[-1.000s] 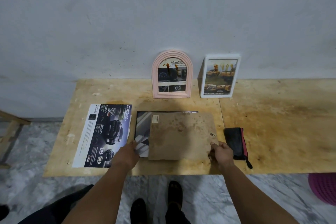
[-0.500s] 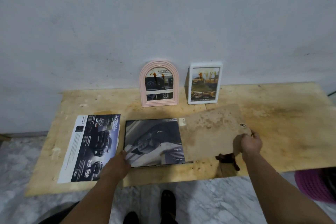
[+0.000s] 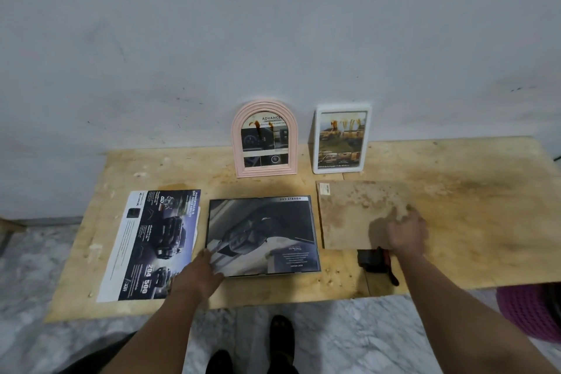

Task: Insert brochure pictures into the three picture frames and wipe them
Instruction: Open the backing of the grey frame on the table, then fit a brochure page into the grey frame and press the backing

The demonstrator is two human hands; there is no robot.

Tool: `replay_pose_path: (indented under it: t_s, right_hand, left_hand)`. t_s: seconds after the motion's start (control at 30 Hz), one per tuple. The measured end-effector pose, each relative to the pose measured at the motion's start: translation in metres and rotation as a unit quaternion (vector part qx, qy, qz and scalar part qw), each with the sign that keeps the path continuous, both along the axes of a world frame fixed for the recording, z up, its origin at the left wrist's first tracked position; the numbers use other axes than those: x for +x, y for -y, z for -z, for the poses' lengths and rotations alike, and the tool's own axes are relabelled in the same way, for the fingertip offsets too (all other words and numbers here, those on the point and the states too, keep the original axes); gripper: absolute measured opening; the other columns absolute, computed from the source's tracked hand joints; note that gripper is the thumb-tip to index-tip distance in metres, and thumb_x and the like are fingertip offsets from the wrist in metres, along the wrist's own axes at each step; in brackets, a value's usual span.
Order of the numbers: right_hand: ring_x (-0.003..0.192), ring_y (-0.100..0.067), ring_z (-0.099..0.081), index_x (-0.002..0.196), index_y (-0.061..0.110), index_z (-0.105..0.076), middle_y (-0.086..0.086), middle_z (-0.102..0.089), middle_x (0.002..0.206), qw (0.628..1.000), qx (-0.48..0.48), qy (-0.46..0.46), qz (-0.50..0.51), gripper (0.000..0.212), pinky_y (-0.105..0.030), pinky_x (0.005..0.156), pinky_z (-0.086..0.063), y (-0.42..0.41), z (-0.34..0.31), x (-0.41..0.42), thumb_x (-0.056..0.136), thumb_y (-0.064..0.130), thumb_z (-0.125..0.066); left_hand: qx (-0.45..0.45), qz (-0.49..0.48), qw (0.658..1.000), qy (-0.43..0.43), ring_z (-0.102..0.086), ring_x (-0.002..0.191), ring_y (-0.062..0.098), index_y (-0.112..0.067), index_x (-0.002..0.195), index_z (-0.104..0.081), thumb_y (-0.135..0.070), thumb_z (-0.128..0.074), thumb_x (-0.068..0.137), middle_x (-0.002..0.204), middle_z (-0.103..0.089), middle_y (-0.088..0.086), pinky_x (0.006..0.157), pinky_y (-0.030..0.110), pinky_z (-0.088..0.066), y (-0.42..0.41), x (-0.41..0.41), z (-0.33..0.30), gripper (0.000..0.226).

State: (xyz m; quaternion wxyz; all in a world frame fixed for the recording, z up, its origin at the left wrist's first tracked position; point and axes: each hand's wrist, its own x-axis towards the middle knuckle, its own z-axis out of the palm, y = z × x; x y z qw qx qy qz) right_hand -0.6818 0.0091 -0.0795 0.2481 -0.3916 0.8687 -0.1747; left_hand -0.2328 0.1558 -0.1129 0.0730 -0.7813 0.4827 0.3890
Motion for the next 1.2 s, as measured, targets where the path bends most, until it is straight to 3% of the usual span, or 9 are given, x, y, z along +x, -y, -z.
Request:
replay_pose_path:
  t_s: [0.1, 0.2, 0.33, 0.47, 0.6, 0.83, 1.2]
  right_hand:
    - [0.133, -0.036, -0.045, 0.142, 0.026, -0.051, -0.012, -0.045, 0.148, 0.982, 0.015, -0.045, -0.185, 0.046, -0.057, 0.110, -0.032, -0.007, 0.001, 0.041, 0.103, 0.049, -0.047]
    - [0.133, -0.026, -0.044, 0.140, 0.028, -0.054, -0.005, -0.049, 0.145, 0.929, 0.011, -0.086, -0.359, 0.042, -0.053, 0.111, -0.031, -0.011, -0.003, 0.086, 0.099, 0.038, -0.054]
    - [0.141, -0.030, -0.032, 0.146, 0.029, -0.045, -0.007, -0.040, 0.151, 0.868, 0.055, -0.139, -0.473, 0.054, -0.056, 0.113, -0.026, -0.005, 0.010, 0.136, 0.097, 0.051, -0.052]
    - [0.153, -0.048, 0.003, 0.162, 0.018, -0.008, -0.018, 0.000, 0.167, 0.846, 0.151, -0.156, -0.487, 0.109, -0.073, 0.115, -0.006, 0.002, 0.031, 0.164, 0.083, 0.081, -0.050]
    - [0.150, -0.053, 0.017, 0.160, 0.013, 0.015, -0.026, 0.019, 0.165, 0.830, 0.209, -0.173, -0.487, 0.141, -0.078, 0.113, 0.000, 0.004, 0.043, 0.170, 0.066, 0.095, -0.051]
    - [0.148, -0.052, 0.025, 0.156, 0.015, 0.027, -0.024, 0.033, 0.161, 0.835, 0.251, -0.150, -0.466, 0.147, -0.079, 0.113, 0.004, -0.002, 0.050, 0.170, 0.064, 0.095, -0.054]
    - [0.150, -0.048, 0.024, 0.159, 0.015, 0.018, -0.022, 0.029, 0.163, 0.853, 0.228, -0.140, -0.448, 0.149, -0.076, 0.115, 0.004, -0.004, 0.046, 0.169, 0.060, 0.091, -0.064]
  left_hand:
    - [-0.007, 0.013, 1.000, 0.002, -0.039, 0.149, 0.028, -0.012, 0.164, -0.011, -0.044, -0.061, 0.099, 0.170, -0.021, 0.005, 0.119, 0.038, -0.036, 0.000, -0.004, -0.003, 0.088]
    - [-0.006, 0.018, 1.000, 0.003, -0.042, 0.146, 0.030, -0.014, 0.163, -0.016, -0.043, -0.061, 0.098, 0.169, -0.024, 0.006, 0.116, 0.039, -0.039, 0.002, -0.005, -0.005, 0.084]
    - [-0.015, 0.005, 1.000, -0.007, -0.048, 0.140, 0.032, -0.017, 0.160, -0.026, -0.046, -0.061, 0.096, 0.166, -0.030, 0.004, 0.112, 0.045, -0.044, 0.003, -0.005, -0.004, 0.079]
    - [-0.011, -0.004, 1.000, 0.004, -0.049, 0.140, 0.031, -0.016, 0.159, -0.027, -0.046, -0.061, 0.097, 0.165, -0.032, 0.002, 0.112, 0.044, -0.044, 0.002, -0.008, -0.004, 0.077]
    - [-0.005, 0.000, 1.000, 0.017, -0.051, 0.138, 0.031, -0.018, 0.157, -0.030, -0.047, -0.058, 0.098, 0.164, -0.034, 0.002, 0.109, 0.044, -0.043, 0.001, -0.010, -0.007, 0.071]
    - [0.001, -0.010, 1.000, 0.024, -0.044, 0.143, 0.032, -0.020, 0.160, -0.030, -0.049, -0.055, 0.099, 0.170, -0.023, 0.002, 0.112, 0.040, -0.040, 0.000, -0.012, -0.005, 0.072]
    - [0.005, -0.018, 0.999, 0.030, -0.043, 0.144, 0.034, -0.021, 0.159, -0.030, -0.047, -0.053, 0.100, 0.170, -0.022, 0.003, 0.115, 0.043, -0.039, 0.001, -0.017, -0.004, 0.069]
